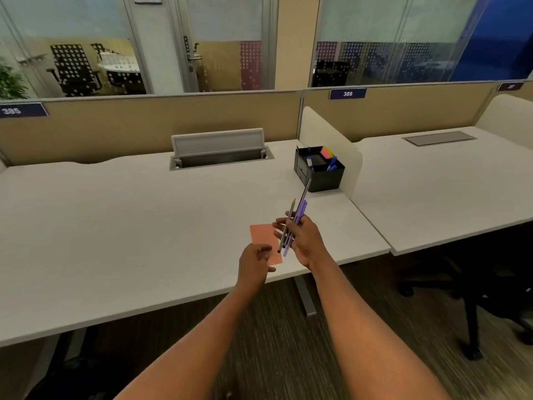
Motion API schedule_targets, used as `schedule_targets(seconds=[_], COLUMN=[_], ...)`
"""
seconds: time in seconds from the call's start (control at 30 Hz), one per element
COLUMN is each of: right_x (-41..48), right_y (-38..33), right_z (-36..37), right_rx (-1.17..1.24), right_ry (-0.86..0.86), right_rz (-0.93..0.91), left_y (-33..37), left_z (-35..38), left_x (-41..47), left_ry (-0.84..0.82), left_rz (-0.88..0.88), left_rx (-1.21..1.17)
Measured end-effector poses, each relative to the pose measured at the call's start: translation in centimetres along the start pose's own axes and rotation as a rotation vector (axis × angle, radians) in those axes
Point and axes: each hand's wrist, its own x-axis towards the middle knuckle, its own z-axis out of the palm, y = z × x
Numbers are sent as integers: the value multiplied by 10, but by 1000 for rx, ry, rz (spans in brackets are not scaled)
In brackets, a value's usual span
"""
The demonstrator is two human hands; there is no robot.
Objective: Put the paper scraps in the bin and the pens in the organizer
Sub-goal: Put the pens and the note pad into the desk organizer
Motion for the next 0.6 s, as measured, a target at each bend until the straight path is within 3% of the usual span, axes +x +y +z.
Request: schedule_targets(seconds=[0.27,0.6], right_x=[91,180], right_y=[-19,-47], right_z=[9,25], right_rx=[-161,-140], right_ry=[90,151], right_rz=[-56,-106], left_y=[26,47], left_z=[8,7], left_x=[93,203], left_ry=[-153,-270], left_rz=[265,174], left_rx=[39,-103])
